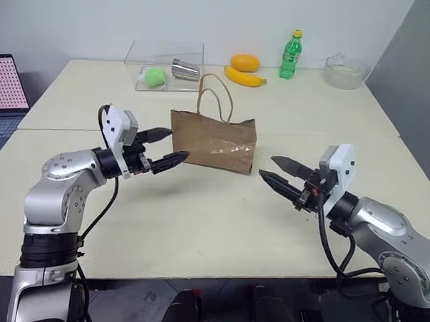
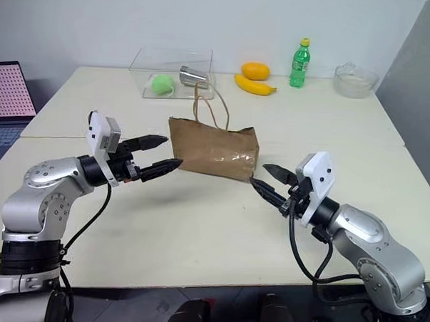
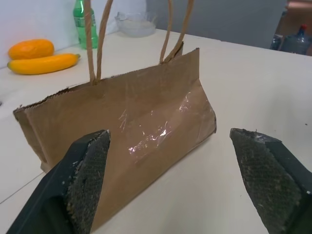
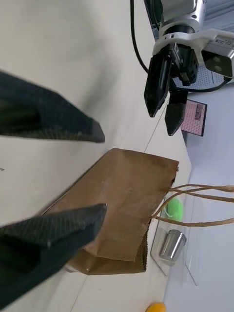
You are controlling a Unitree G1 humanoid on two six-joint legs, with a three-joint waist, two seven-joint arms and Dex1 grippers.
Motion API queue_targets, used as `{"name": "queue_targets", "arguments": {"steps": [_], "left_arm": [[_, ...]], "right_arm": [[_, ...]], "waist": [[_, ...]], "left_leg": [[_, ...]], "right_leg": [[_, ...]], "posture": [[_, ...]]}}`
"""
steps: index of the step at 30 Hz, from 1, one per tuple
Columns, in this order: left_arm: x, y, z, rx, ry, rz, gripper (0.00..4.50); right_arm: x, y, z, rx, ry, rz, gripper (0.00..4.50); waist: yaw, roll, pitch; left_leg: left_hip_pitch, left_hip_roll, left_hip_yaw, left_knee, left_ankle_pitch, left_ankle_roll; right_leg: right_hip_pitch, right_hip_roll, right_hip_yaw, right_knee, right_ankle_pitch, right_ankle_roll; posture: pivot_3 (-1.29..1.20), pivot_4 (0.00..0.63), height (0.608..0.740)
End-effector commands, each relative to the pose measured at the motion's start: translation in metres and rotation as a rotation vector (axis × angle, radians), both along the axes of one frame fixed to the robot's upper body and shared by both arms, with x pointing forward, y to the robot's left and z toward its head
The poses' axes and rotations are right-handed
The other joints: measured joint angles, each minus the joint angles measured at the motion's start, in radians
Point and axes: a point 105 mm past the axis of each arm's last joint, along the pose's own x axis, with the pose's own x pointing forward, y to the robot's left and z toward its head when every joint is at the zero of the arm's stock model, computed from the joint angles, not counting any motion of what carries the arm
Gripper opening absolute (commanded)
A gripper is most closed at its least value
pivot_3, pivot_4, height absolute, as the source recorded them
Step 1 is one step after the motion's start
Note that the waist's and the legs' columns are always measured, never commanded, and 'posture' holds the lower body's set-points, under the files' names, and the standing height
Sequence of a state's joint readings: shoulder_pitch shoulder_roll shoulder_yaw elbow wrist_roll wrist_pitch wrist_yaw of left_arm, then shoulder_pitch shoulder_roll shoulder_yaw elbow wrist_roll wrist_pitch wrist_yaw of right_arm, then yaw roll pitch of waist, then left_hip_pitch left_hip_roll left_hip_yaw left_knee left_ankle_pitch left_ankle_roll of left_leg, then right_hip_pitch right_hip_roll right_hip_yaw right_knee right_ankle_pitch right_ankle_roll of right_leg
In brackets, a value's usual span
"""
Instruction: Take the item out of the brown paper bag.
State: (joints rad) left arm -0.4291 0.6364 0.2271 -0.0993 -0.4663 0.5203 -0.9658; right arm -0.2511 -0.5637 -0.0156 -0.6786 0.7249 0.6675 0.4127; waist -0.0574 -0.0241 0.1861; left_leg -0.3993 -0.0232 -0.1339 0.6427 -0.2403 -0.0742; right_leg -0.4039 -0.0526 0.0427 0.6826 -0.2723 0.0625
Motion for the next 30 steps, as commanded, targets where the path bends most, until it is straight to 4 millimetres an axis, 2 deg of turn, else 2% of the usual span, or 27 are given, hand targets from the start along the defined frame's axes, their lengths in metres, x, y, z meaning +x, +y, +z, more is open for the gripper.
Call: {"name": "queue_targets", "arguments": {"steps": [1, 3, 6, 10, 11, 14, 18, 20, 22, 25, 30], "left_arm": [[-0.013, -0.007, 0.017, -0.036, -0.108, 0.005, 4.14], [-0.019, -0.01, 0.013, -0.065, -0.117, 0.023, 4.14], [-0.033, -0.014, 0.004, -0.118, -0.12, 0.066, 4.14], [-0.045, -0.011, -0.014, -0.125, -0.108, 0.12, 4.14], [-0.045, -0.011, -0.016, -0.127, -0.105, 0.129, 4.14], [-0.046, -0.012, -0.021, -0.126, -0.101, 0.136, 4.14], [-0.05, -0.015, -0.025, -0.121, -0.093, 0.121, 4.14], [-0.052, -0.017, -0.027, -0.115, -0.089, 0.113, 4.14], [-0.055, -0.016, -0.028, -0.108, -0.087, 0.109, 4.14], [-0.061, -0.013, -0.032, -0.081, -0.079, 0.105, 4.14], [-0.077, -0.005, -0.047, -0.006, -0.043, 0.089, 4.14]], "right_arm": [[0.015, -0.003, 0.018, -0.016, -0.091, -0.047, 0.52], [0.029, -0.004, 0.022, -0.052, -0.115, -0.072, 0.06], [0.059, 0.001, 0.032, -0.119, -0.169, -0.105, 0.06], [0.118, 0.011, 0.048, -0.202, -0.197, -0.201, 0.06], [0.126, 0.013, 0.05, -0.21, -0.198, -0.212, 0.06], [0.157, 0.018, 0.046, -0.319, -0.21, -0.233, 0.06], [0.181, 0.034, 0.033, -0.458, -0.193, -0.186, 0.06], [0.185, 0.04, 0.025, -0.538, -0.185, -0.136, 0.06], [0.177, 0.047, 0.021, -0.575, -0.179, -0.025, 0.06], [0.154, 0.054, 0.019, -0.593, -0.16, 0.173, 0.06], [0.114, 0.056, 0.003, -0.621, -0.119, 0.37, 0.06]], "waist": [[-0.001, 0.0, 0.0], [0.001, 0.0, 0.0], [-0.006, 0.001, 0.0], [-0.008, 0.001, 0.0], [-0.007, 0.001, 0.0], [0.001, 0.001, 0.0], [0.002, 0.0, -0.001], [-0.002, 0.001, 0.0], [-0.002, 0.001, 0.0], [-0.002, 0.001, 0.0], [0.0, 0.002, 0.0]], "left_leg": [[0.0, 0.0, 0.001, 0.0, 0.0, 0.0], [0.0, 0.0, 0.0, 0.0, 0.0, 0.0], [0.001, 0.0, 0.002, 0.0, 0.0, 0.0], [0.001, 0.001, 0.002, -0.001, 0.0, 0.0], [0.002, 0.001, 0.002, -0.001, 0.0, 0.0], [0.001, 0.001, 0.002, -0.001, 0.0, 0.0], [0.0, -0.001, 0.002, -0.001, 0.0, 0.0], [0.001, -0.001, 0.003, -0.002, 0.0, 0.0], [0.001, 0.0, 0.002, -0.002, 0.0, 0.0], [0.0, 0.0, 0.002, -0.003, 0.0, 0.0], [0.001, 0.0, 0.001, -0.003, 0.0, 0.0]], "right_leg": [[0.0, 0.0, 0.001, 0.0, 0.0, 0.0], [0.0, 0.0, 0.0, 0.0, 0.0, 0.0], [0.0, 0.0, 0.001, 0.0, 0.0, -0.001], [-0.001, 0.0, 0.001, 0.0, 0.001, -0.002], [-0.001, 0.001, 0.001, 0.0, 0.001, -0.002], [0.0, 0.001, 0.001, -0.001, 0.001, -0.002], [-0.001, -0.001, 0.001, -0.002, 0.001, -0.002], [-0.001, -0.001, 0.001, -0.002, 0.001, -0.002], [-0.002, 0.0, 0.001, -0.002, 0.001, -0.002], [-0.002, 0.0, 0.001, -0.002, 0.001, -0.002], [-0.001, 0.0, 0.001, -0.002, 0.001, -0.002]], "posture": [[0.0, 0.15, 0.74], [0.0, 0.15, 0.74], [0.0, 0.15, 0.74], [0.0, 0.15, 0.74], [0.0, 0.15, 0.74], [0.0, 0.15, 0.74], [0.0, 0.15, 0.74], [0.0, 0.15, 0.74], [0.0, 0.15, 0.74], [0.0, 0.15, 0.74], [0.0, 0.15, 0.74]]}}
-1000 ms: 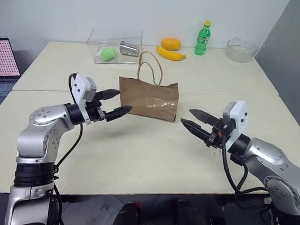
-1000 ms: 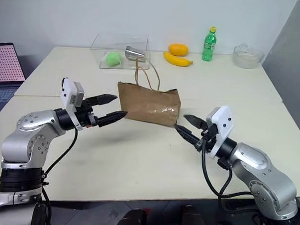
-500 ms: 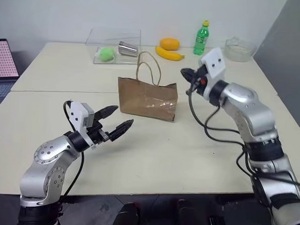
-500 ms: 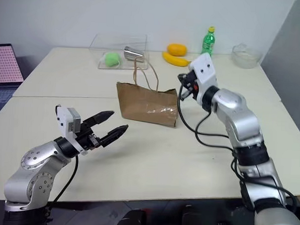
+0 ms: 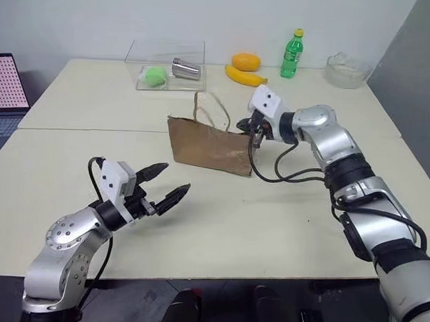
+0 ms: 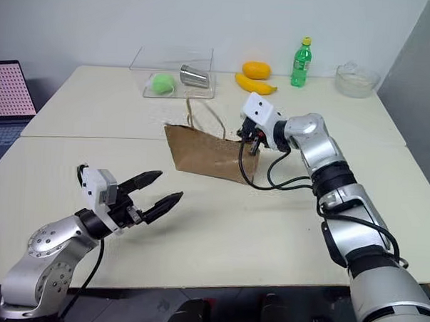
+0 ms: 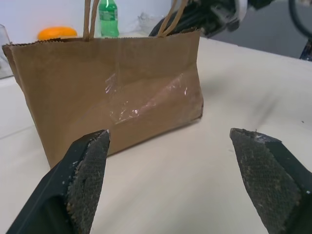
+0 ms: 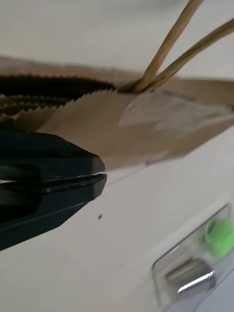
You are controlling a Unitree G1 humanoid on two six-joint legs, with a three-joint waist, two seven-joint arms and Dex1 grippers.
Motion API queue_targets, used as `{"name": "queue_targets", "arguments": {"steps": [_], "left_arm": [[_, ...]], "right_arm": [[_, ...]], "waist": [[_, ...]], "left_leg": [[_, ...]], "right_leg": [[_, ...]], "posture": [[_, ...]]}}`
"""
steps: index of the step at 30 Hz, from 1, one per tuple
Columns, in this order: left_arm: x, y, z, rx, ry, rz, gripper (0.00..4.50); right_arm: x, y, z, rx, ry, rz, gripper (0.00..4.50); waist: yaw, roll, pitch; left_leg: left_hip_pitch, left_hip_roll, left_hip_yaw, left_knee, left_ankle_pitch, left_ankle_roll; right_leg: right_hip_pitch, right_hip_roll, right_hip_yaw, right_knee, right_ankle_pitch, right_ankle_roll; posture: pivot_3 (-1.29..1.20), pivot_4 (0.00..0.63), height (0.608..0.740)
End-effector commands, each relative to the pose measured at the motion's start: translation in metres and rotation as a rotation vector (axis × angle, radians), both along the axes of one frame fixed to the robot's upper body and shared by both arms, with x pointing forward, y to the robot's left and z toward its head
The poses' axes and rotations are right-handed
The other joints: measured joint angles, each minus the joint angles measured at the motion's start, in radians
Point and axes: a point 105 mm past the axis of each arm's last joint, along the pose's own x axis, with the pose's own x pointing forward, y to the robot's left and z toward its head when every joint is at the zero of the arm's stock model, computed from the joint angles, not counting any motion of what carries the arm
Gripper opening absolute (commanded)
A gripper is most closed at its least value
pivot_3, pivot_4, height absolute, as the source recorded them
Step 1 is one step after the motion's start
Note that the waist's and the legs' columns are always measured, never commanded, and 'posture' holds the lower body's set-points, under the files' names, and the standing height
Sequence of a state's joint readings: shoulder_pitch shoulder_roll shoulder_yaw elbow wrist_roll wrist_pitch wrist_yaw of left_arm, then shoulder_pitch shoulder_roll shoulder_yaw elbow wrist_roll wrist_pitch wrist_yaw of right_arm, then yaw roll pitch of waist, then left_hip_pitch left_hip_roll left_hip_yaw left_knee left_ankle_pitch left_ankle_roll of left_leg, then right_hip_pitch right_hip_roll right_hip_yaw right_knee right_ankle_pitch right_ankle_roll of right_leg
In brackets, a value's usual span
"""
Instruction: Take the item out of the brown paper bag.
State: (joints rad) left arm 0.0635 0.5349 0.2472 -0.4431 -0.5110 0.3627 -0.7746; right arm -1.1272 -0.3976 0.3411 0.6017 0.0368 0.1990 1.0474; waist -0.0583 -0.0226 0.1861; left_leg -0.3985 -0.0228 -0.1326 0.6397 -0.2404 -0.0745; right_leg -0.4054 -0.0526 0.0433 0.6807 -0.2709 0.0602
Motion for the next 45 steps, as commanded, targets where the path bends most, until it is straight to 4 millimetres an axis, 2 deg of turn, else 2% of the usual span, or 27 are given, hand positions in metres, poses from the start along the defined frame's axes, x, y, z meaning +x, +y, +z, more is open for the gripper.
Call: {"name": "queue_targets", "arguments": {"steps": [1, 6, 10, 14, 18, 20, 21, 30, 35, 40, 45], "left_arm": [[-0.016, 0.004, 0.004, 0.065, -0.04, -0.034, 4.14], [-0.033, 0.022, -0.015, 0.163, 0.008, -0.037, 4.14], [-0.044, 0.03, -0.022, 0.216, 0.031, -0.056, 4.14], [-0.058, 0.034, -0.024, 0.256, 0.043, -0.096, 4.14], [-0.053, 0.041, -0.02, 0.288, 0.011, -0.087, 4.14], [-0.046, 0.042, -0.018, 0.314, -0.013, -0.091, 4.5], [-0.042, 0.041, -0.016, 0.337, -0.039, -0.116, 4.5], [-0.007, 0.042, -0.019, 0.566, -0.223, -0.308, 4.5], [0.007, 0.044, -0.017, 0.63, -0.271, -0.37, 4.5], [0.01, 0.031, -0.024, 0.648, -0.303, -0.447, 4.5], [0.01, 0.021, -0.042, 0.662, -0.304, -0.488, 4.5]], "right_arm": [[-0.031, 0.009, -0.003, -0.013, 0.032, 0.126, 0.06], [-0.063, 0.015, -0.034, -0.029, 0.091, 0.168, 0.06], [-0.078, 0.018, -0.052, -0.04, 0.11, 0.174, 0.06], [-0.084, 0.02, -0.037, 0.051, 0.072, 0.172, 0.06], [-0.095, 0.016, -0.021, 0.134, 0.05, 0.167, 0.06], [-0.101, 0.011, -0.017, 0.168, 0.047, 0.152, 0.45], [-0.108, 0.007, -0.017, 0.191, 0.063, 0.142, 0.6], [-0.15, -0.011, -0.04, 0.281, 0.202, 0.002, 3.69], [-0.167, -0.015, -0.051, 0.27, 0.254, -0.01, 3.69], [-0.172, -0.02, -0.06, 0.235, 0.268, -0.021, 3.69], [-0.173, -0.021, -0.059, 0.233, 0.269, -0.024, 3.69]], "waist": [[0.001, 0.0, 0.0], [0.002, 0.0, 0.0], [0.002, 0.0, 0.0], [0.002, 0.001, 0.0], [0.004, 0.001, 0.0], [0.009, 0.0, 0.0], [0.013, 0.0, 0.0], [0.023, 0.0, 0.0], [0.021, 0.0, 0.0], [0.02, 0.0, 0.0], [0.019, 0.0, 0.0]], "left_leg": [[0.0, 0.0, 0.0, 0.0, 0.0, 0.0], [0.0, 0.0, 0.0, 0.0, 0.0, 0.0], [0.0, 0.0, 0.0, 0.0, 0.0, 0.0], [0.0, 0.0, 0.0, -0.001, 0.0, 0.0], [0.0, 0.001, 0.0, -0.001, 0.0, 0.0], [0.0, 0.0, -0.001, -0.001, 0.0, 0.0], [0.0, 0.0, -0.001, -0.001, 0.0, 0.0], [0.001, 0.001, 0.0, -0.002, 0.0, 0.0], [0.001, 0.001, 0.0, -0.002, 0.0, 0.0], [0.001, 0.001, 0.0, -0.003, 0.0, 0.0], [0.001, 0.001, 0.0, -0.003, 0.0, 0.0]], "right_leg": [[0.0, 0.0, 0.0, 0.0, 0.0, 0.0], [0.0, 0.0, 0.0, 0.0, 0.0, 0.0], [0.001, 0.0, 0.0, 0.0, 0.0, 0.0], [0.0, 0.0, 0.0, 0.0, 0.0, 0.0], [0.001, 0.0, -0.001, 0.0, 0.0, 0.0], [0.001, 0.0, -0.001, -0.001, 0.0, 0.0], [0.001, 0.0, -0.001, -0.001, 0.0, 0.0], [0.001, 0.001, -0.001, -0.001, 0.0, 0.0], [0.001, 0.001, -0.001, -0.002, -0.001, 0.0], [0.001, 0.001, -0.001, -0.001, -0.001, 0.0], [0.001, 0.001, -0.001, -0.001, -0.001, 0.0]], "posture": [[0.0, 0.15, 0.74], [0.0, 0.15, 0.74], [0.0, 0.15, 0.74], [0.0, 0.15, 0.74], [0.0, 0.15, 0.74], [0.0, 0.15, 0.74], [0.0, 0.15, 0.74], [0.0, 0.15, 0.74], [0.0, 0.15, 0.74], [0.0, 0.15, 0.74], [0.0, 0.15, 0.74]]}}
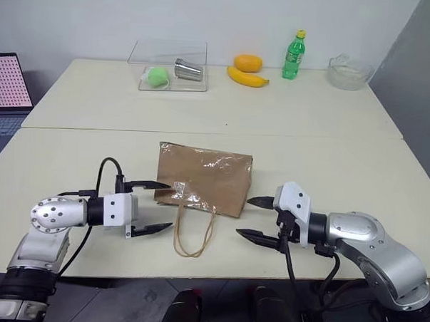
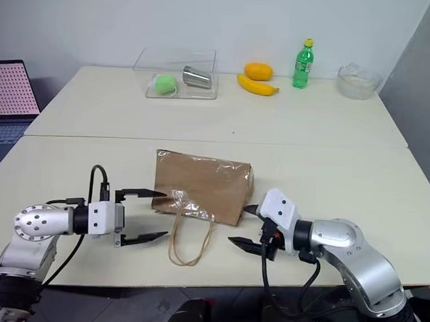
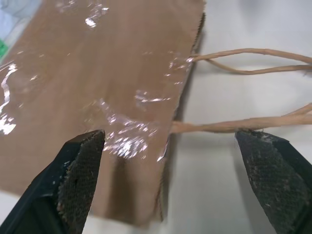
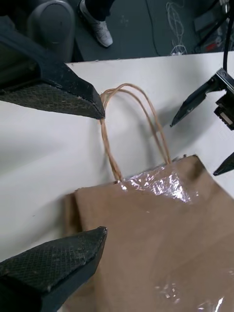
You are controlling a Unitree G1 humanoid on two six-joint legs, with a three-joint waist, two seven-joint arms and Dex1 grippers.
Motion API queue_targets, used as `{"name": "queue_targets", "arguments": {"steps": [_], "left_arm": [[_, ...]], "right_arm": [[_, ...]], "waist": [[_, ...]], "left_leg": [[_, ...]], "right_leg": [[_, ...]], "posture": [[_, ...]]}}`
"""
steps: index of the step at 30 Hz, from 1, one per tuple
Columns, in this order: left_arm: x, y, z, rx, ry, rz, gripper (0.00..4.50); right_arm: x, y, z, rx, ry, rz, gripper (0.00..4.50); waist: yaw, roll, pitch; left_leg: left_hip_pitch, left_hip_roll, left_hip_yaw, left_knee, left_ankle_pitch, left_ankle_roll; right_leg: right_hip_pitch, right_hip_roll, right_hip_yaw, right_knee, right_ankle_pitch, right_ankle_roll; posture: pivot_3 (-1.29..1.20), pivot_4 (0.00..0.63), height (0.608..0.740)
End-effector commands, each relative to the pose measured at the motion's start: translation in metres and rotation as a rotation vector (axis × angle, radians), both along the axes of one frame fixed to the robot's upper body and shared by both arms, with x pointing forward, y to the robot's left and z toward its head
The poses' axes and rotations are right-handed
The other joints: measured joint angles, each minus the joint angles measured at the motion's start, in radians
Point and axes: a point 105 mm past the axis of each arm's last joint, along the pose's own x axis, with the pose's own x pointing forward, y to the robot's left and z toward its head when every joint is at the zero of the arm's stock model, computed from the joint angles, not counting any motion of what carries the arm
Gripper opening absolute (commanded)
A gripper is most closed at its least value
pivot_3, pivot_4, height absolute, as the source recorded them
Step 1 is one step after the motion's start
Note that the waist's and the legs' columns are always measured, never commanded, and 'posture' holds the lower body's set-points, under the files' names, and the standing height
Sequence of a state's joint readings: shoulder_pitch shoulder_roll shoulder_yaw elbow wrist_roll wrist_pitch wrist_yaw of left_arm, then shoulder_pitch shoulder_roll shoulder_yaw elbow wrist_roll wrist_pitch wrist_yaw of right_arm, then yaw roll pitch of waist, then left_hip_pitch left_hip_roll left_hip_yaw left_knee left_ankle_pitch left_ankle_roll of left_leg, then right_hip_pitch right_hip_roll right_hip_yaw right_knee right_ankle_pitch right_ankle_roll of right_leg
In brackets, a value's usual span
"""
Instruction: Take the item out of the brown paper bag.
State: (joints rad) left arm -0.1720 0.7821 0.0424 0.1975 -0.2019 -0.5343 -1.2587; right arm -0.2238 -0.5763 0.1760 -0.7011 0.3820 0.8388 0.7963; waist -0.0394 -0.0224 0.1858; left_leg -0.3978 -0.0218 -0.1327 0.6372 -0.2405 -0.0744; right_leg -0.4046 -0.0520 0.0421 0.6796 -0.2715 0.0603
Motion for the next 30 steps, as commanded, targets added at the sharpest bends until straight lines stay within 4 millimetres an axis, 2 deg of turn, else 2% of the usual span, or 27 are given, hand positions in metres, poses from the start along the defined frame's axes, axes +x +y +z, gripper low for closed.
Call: {"name": "queue_targets", "arguments": {"steps": [1, 6, 13, 30], "left_arm": [[0.003, -0.004, -0.007, 0.009, -0.019, -0.01, 4.5], [0.006, -0.007, -0.015, 0.015, -0.031, -0.024, 4.5], [0.009, -0.009, -0.015, -0.003, -0.043, -0.03, 4.5], [0.002, -0.006, -0.001, -0.046, 0.015, -0.082, 4.5]], "right_arm": [[-0.006, 0.002, 0.01, 0.019, -0.041, 0.028, 3.69], [-0.014, 0.002, 0.012, 0.019, -0.027, 0.071, 3.69], [-0.025, 0.001, 0.017, 0.03, -0.005, 0.122, 3.69], [-0.032, -0.006, 0.008, -0.002, 0.049, 0.144, 3.69]], "waist": [[0.0, 0.0, 0.0], [0.001, 0.0, 0.0], [0.0, 0.0, 0.0], [0.0, 0.0, 0.0]], "left_leg": [[0.0, 0.0, 0.0, 0.0, 0.0, 0.0], [0.0, 0.0, 0.0, 0.0, 0.0, 0.0], [0.0, 0.0, 0.0, 0.0, 0.0, 0.0], [0.0, 0.0, 0.0, 0.0, 0.0, 0.0]], "right_leg": [[0.0, 0.0, 0.0, 0.0, 0.0, 0.0], [0.0, 0.0, 0.0, 0.0, 0.0, 0.0], [0.0, 0.0, 0.0, 0.0, 0.0, 0.0], [0.0, 0.0, 0.0, 0.0, 0.0, 0.0]], "posture": [[0.0, 0.15, 0.74], [0.0, 0.15, 0.74], [0.0, 0.15, 0.74], [0.0, 0.15, 0.74]]}}
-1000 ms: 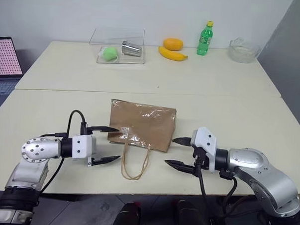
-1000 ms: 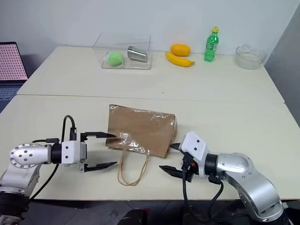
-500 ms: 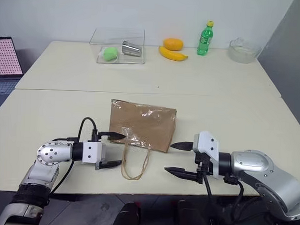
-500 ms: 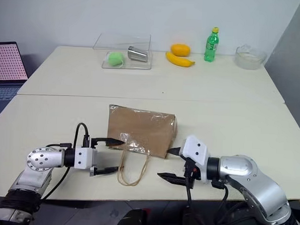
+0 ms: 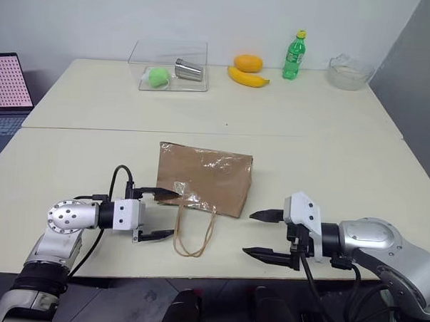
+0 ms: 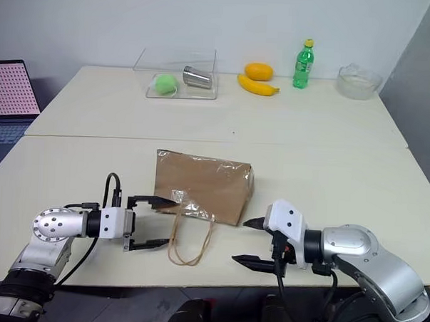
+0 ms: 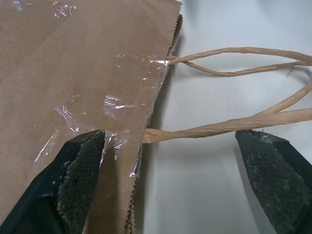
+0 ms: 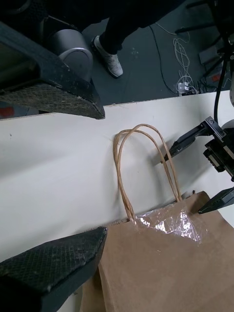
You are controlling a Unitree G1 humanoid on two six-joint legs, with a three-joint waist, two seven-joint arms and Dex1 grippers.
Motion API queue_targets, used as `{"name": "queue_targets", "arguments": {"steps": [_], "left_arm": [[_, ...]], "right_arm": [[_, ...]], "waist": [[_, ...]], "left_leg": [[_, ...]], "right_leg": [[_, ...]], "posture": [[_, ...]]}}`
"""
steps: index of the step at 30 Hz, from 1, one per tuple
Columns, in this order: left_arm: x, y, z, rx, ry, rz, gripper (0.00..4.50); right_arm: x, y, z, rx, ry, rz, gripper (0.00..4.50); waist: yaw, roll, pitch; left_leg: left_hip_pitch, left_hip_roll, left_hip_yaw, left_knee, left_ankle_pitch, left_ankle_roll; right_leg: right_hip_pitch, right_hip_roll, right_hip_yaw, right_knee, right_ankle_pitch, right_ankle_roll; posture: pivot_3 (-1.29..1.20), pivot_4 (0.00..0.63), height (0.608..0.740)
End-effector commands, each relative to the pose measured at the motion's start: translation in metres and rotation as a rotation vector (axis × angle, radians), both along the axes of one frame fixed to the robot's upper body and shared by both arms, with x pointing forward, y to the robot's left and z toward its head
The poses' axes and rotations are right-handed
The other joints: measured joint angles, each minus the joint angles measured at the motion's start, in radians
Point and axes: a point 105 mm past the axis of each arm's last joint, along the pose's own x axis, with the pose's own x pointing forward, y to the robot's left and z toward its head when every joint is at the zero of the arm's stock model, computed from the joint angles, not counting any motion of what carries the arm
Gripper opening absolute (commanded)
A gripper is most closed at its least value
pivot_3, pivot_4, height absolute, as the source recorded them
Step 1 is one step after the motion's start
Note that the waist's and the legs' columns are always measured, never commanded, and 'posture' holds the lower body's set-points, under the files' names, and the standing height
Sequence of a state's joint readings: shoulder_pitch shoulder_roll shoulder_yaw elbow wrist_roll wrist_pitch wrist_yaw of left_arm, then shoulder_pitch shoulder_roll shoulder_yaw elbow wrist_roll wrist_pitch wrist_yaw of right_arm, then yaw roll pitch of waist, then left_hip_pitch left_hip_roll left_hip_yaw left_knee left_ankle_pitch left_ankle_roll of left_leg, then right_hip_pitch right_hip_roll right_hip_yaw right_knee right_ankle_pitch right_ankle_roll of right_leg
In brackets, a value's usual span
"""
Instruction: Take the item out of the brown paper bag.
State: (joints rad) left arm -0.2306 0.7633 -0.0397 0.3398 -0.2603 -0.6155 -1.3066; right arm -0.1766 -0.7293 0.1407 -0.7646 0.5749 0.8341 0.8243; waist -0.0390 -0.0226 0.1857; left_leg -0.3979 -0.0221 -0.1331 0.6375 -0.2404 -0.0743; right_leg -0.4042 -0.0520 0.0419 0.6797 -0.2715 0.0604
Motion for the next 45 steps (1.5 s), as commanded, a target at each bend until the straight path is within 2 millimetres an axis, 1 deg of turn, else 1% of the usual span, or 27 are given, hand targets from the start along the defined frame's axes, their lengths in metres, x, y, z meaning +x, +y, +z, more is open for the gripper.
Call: {"name": "queue_targets", "arguments": {"steps": [1, 7, 11, 16, 19, 25, 28, 31, 32, 35, 37, 38, 39, 40, 45], "left_arm": [[-0.001, -0.003, 0.013, -0.011, -0.03, -0.03, 4.5], [-0.005, -0.01, 0.01, -0.045, 0.001, -0.043, 4.5], [-0.007, -0.016, 0.012, -0.07, 0.019, -0.056, 4.5], [-0.022, -0.015, 0.012, -0.053, 0.088, -0.105, 4.5], [-0.027, -0.018, 0.014, -0.058, 0.109, -0.129, 4.5], [-0.022, -0.027, 0.015, -0.089, 0.125, -0.115, 4.5], [-0.02, -0.031, 0.011, -0.074, 0.113, -0.123, 4.5], [-0.016, -0.039, 0.009, -0.085, 0.09, -0.128, 4.5], [-0.014, -0.044, 0.011, -0.095, 0.078, -0.14, 4.5], [-0.01, -0.055, 0.018, -0.128, 0.055, -0.158, 3.88], [-0.008, -0.057, 0.02, -0.136, 0.047, -0.16, 3.23], [-0.007, -0.061, 0.025, -0.147, 0.041, -0.165, 3.0], [-0.005, -0.064, 0.03, -0.159, 0.037, -0.17, 2.61], [-0.004, -0.068, 0.034, -0.172, 0.036, -0.17, 2.34], [0.004, -0.079, 0.056, -0.227, 0.073, -0.143, 0.67]], "right_arm": [[-0.006, 0.003, 0.006, 0.019, -0.023, 0.032, 3.69], [-0.008, 0.002, 0.005, 0.016, -0.015, 0.032, 3.69], [-0.01, 0.001, 0.004, 0.014, -0.006, 0.037, 3.69], [-0.012, 0.0, 0.003, 0.01, 0.01, 0.045, 3.69], [-0.013, 0.0, 0.003, 0.009, 0.015, 0.048, 3.69], [-0.014, 0.001, 0.002, 0.005, 0.02, 0.053, 3.69], [-0.014, 0.001, 0.002, 0.005, 0.02, 0.054, 3.69], [-0.014, 0.003, 0.003, 0.006, 0.017, 0.057, 3.69], [-0.014, 0.003, 0.003, 0.004, 0.013, 0.059, 3.69], [-0.014, 0.005, 0.001, -0.007, 0.004, 0.062, 3.73], [-0.014, 0.006, 0.0, -0.013, 0.0, 0.063, 3.73], [-0.014, 0.006, -0.001, -0.02, -0.002, 0.062, 3.73], [-0.014, 0.006, -0.001, -0.025, -0.003, 0.062, 3.73], [-0.014, 0.006, -0.002, -0.029, -0.006, 0.063, 3.73], [-0.013, 0.012, 0.001, -0.027, -0.037, 0.076, 3.73]], "waist": [[0.0, 0.0, 0.0], [0.0, 0.0, 0.0], [0.0, 0.0, 0.0], [-0.002, 0.0, 0.0], [0.0, 0.0, 0.0], [0.001, 0.0, 0.0], [0.001, 0.0, 0.0], [0.001, 0.0, 0.0], [0.001, 0.0, 0.0], [0.002, 0.0, 0.0], [0.001, 0.0, 0.0], [0.001, 0.0, 0.0], [0.001, 0.0, 0.0], [0.001, 0.0, 0.0], [0.001, 0.0, 0.0]], "left_leg": [[0.0, 0.0, 0.0, 0.0, 0.0, 0.0], [0.0, 0.0, 0.0, 0.0, 0.0, 0.0], [0.0, 0.0, 0.0, 0.0, 0.0, 0.0], [0.0, 0.0, 0.0, 0.0, 0.0, 0.0], [0.0, 0.0, 0.0, 0.0, 0.0, 0.0], [0.0, 0.0, 0.0, 0.0, 0.0, 0.0], [0.0, 0.0, 0.0, 0.0, 0.0, 0.0], [0.0, 0.0, 0.0, 0.0, 0.0, 0.0], [0.0, 0.0, 0.0, 0.001, 0.0, 0.0], [0.0, 0.0, 0.0, 0.001, 0.0, 0.0], [0.0, 0.0, 0.0, 0.001, 0.0, 0.0], [0.0, 0.0, 0.0, 0.001, 0.0, 0.0], [0.0, 0.0, 0.0, 0.001, 0.0, 0.0], [0.0, 0.0, 0.0, 0.001, 0.0, 0.0], [-0.001, 0.0, -0.001, 0.002, 0.0, 0.0]], "right_leg": [[0.0, 0.0, 0.0, 0.0, 0.0, 0.0], [0.0, 0.0, 0.0, 0.0, 0.0, 0.0], [0.0, 0.0, 0.0, 0.0, 0.0, 0.0], [0.0, 0.0, 0.0, 0.0, 0.0, 0.0], [0.0, 0.0, 0.0, 0.0, 0.0, 0.0], [0.0, 0.0, 0.0, 0.0, 0.0, 0.0], [0.0, 0.0, 0.0, 0.0, 0.0, 0.0], [0.0, 0.0, 0.0, 0.0, 0.0, 0.0], [0.0, 0.0, 0.0, 0.0, 0.0, 0.0], [0.0, 0.0, 0.0, 0.0, 0.0, 0.0], [0.0, 0.0, 0.0, 0.0, 0.0, 0.0], [0.0, 0.0, 0.0, 0.0, 0.0, 0.0], [0.0, 0.0, 0.0, 0.0, 0.0, 0.0], [0.0, 0.0, 0.0, 0.0, 0.0, 0.0], [0.001, 0.0, 0.0, 0.0, 0.0, 0.0]], "posture": [[0.0, 0.15, 0.74], [0.0, 0.15, 0.74], [0.0, 0.15, 0.74], [0.0, 0.15, 0.74], [0.0, 0.15, 0.74], [0.0, 0.15, 0.74], [0.0, 0.15, 0.74], [0.0, 0.15, 0.74], [0.0, 0.15, 0.74], [0.0, 0.15, 0.74], [0.0, 0.15, 0.74], [0.0, 0.15, 0.74], [0.0, 0.15, 0.74], [0.0, 0.15, 0.74], [0.0, 0.15, 0.74]]}}
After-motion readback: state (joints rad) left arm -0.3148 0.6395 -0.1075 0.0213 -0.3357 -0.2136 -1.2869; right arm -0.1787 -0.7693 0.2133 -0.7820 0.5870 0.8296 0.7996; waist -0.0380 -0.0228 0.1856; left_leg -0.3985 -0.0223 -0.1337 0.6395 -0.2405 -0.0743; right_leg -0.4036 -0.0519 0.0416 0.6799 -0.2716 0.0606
